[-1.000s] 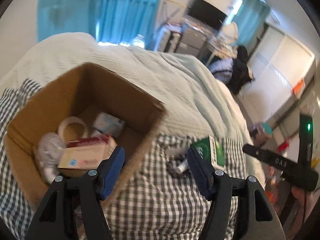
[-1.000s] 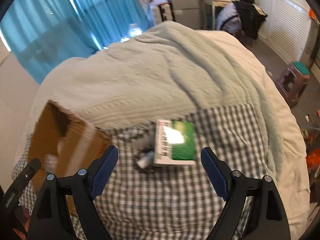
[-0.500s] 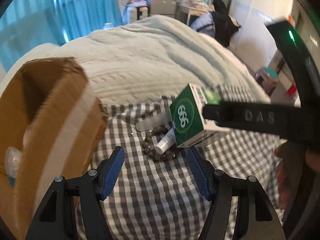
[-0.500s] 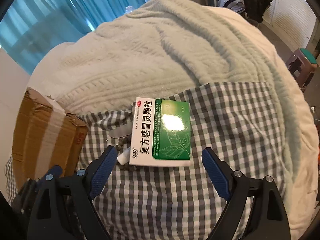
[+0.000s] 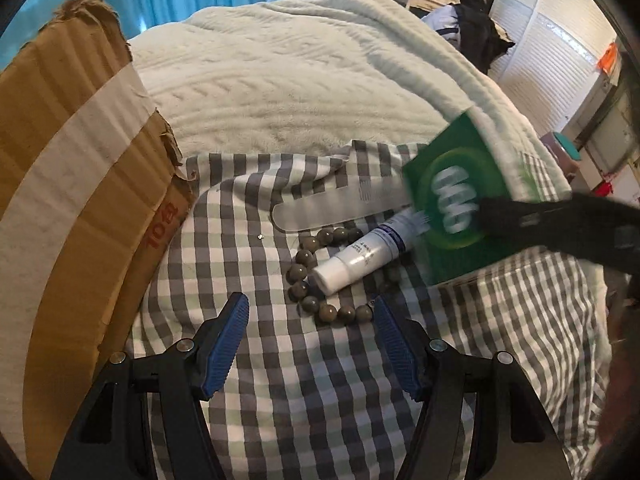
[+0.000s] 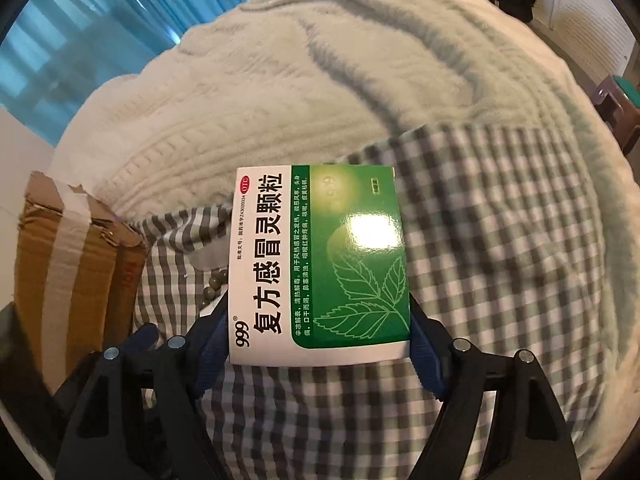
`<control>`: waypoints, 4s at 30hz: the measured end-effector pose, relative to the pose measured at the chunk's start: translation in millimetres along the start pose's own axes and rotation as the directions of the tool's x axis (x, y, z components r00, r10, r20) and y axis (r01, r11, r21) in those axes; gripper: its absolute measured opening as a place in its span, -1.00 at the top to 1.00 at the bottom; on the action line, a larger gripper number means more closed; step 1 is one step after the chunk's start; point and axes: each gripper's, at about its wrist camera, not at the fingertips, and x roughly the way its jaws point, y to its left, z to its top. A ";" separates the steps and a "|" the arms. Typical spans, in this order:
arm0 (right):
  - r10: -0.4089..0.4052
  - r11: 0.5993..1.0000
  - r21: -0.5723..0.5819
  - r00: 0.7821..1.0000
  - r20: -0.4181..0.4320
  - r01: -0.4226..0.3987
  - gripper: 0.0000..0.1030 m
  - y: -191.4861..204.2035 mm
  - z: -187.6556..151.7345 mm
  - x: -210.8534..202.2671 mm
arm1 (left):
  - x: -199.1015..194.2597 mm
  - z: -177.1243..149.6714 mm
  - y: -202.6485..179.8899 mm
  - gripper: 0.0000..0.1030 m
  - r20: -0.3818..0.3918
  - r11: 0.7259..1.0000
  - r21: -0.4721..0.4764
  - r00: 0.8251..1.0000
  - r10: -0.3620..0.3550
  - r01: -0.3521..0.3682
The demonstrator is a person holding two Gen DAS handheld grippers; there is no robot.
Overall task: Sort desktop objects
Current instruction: 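Grasp the white tube with the left tool while the right grasps the green leaf-print box, then carry the white tube and leaf-print box over the box and release both, then grasp the bead bracelet with the left tool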
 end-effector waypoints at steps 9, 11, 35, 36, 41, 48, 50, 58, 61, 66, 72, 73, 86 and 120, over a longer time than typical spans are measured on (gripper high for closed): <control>-0.131 0.991 -0.029 0.989 0.069 0.133 -0.48 -51.8 5.8 -37.6 | 12.4 6.9 -23.1 -0.32 0.014 0.997 0.061 0.998 0.054 -0.055; -0.134 0.991 -0.014 0.989 0.057 0.135 -0.48 -62.9 3.9 -35.0 | 20.1 10.9 -28.3 -0.32 0.018 0.994 0.085 0.998 0.063 -0.064; -0.148 0.987 -0.067 0.989 0.004 0.148 -0.48 -81.0 -16.3 -29.9 | 26.4 13.5 -38.9 0.57 -0.019 0.981 0.188 0.999 -0.037 0.040; -0.147 0.988 -0.057 0.989 0.001 0.147 -0.48 -81.4 -17.3 -32.4 | 20.7 13.6 -35.1 0.58 -0.015 0.983 0.183 0.999 -0.035 0.037; -0.110 0.994 0.017 0.992 -0.054 0.111 -0.47 -77.1 -26.3 -43.6 | -6.1 12.0 -13.0 0.60 -0.013 0.988 0.142 0.998 -0.058 0.059; -0.114 0.993 -0.042 0.992 -0.056 0.111 -0.47 -32.5 -39.3 -83.2 | -44.0 1.1 7.3 0.60 -0.044 0.992 0.120 0.999 -0.024 0.029; -0.111 0.992 -0.060 0.993 -0.045 0.108 -0.47 -18.3 -40.9 -96.3 | -57.7 -1.1 10.9 0.60 -0.055 0.995 0.093 0.998 -0.025 0.030; -0.090 0.978 -0.187 0.995 0.038 0.096 -0.47 59.4 -50.1 -165.0 | -143.6 3.4 23.2 0.60 0.035 0.997 0.053 0.998 -0.055 0.053; -0.069 0.972 -0.222 0.995 0.074 0.084 -0.47 90.4 -55.0 -189.5 | -182.4 6.9 39.4 0.60 0.098 0.997 0.011 0.992 -0.077 0.077; -0.023 0.962 -0.269 0.992 0.123 0.056 -0.47 139.5 -65.6 -214.8 | -230.3 -2.2 83.1 0.60 0.196 0.995 -0.060 0.978 -0.066 0.079; 0.026 0.941 -0.339 0.993 0.116 0.015 -0.47 193.8 -77.1 -208.1 | -229.6 -20.5 147.8 0.60 0.196 0.981 -0.191 0.980 0.014 0.024; 0.037 0.936 -0.352 0.993 0.110 0.004 -0.47 202.2 -77.0 -203.2 | -226.5 -22.7 159.0 0.60 0.192 0.979 -0.204 0.981 0.040 0.000; 0.176 0.908 -0.398 0.981 0.076 -0.132 -0.47 286.3 -51.3 -129.4 | -182.9 -26.5 223.0 0.60 0.214 0.963 -0.254 0.965 0.148 -0.091; -0.051 0.997 -0.049 0.974 0.220 0.063 -0.67 27.4 -10.5 -122.3 | -106.0 -48.1 2.3 -0.65 0.122 0.992 0.098 0.990 0.066 -0.079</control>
